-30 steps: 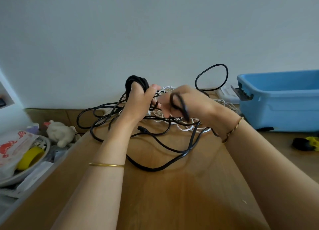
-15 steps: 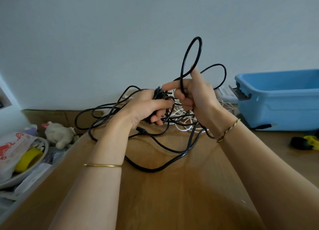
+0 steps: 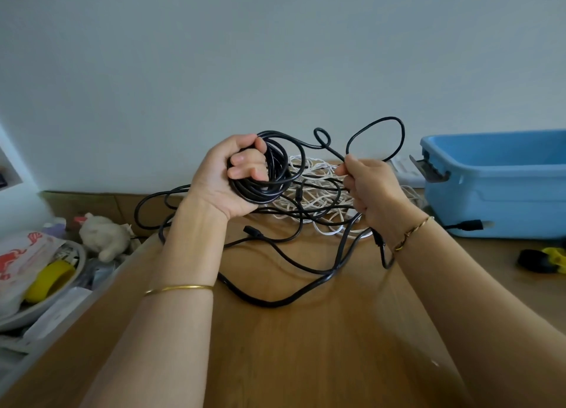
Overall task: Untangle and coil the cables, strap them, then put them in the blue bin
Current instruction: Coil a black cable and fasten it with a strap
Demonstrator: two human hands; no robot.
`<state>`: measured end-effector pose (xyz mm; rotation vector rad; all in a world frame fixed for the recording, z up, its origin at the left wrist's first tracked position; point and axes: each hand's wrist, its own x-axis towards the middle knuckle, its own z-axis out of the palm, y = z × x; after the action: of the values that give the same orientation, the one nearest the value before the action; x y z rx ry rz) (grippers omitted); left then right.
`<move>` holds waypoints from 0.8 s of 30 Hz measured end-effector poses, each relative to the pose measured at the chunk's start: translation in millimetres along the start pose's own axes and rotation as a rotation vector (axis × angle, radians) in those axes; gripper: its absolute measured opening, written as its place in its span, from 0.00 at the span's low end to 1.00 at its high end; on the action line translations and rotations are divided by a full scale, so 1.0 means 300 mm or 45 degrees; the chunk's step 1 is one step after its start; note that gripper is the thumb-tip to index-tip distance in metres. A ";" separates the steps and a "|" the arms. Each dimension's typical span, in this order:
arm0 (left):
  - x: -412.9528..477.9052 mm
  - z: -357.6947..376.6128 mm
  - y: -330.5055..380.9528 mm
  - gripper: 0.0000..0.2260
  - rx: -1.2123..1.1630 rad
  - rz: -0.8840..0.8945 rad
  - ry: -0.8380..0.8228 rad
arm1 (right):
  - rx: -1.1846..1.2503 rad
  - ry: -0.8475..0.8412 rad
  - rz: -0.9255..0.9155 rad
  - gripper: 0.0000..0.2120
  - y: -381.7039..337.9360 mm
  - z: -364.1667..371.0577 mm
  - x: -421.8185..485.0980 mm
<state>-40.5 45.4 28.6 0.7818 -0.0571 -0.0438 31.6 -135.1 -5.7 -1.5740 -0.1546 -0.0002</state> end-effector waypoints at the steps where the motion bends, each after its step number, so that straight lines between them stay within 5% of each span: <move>1: 0.000 0.001 0.002 0.04 -0.030 0.017 -0.001 | -0.012 0.032 0.019 0.17 0.006 -0.002 0.007; 5: 0.007 0.013 -0.001 0.09 0.318 0.067 0.119 | -0.162 0.090 0.022 0.16 0.021 -0.001 0.024; 8: 0.018 0.026 -0.024 0.10 0.871 0.101 0.194 | -0.580 0.232 -0.276 0.12 0.018 0.015 0.015; 10: 0.018 0.030 -0.037 0.10 0.998 0.054 0.165 | -0.567 0.086 -0.482 0.20 -0.009 0.031 -0.012; 13: 0.007 0.034 -0.047 0.10 0.954 -0.055 0.047 | -0.314 -0.364 -0.468 0.30 -0.043 0.063 -0.061; 16: -0.008 0.033 -0.041 0.08 0.964 -0.125 -0.095 | -0.461 -0.471 -0.537 0.34 -0.029 0.073 -0.068; 24: -0.022 0.032 -0.047 0.04 1.044 -0.141 -0.341 | -0.565 -0.470 -0.680 0.03 -0.033 0.054 -0.065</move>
<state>-48.0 29.0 25.3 1.5957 -0.2987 -0.2405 9.8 -120.7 2.2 -1.9181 -0.9124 -0.1723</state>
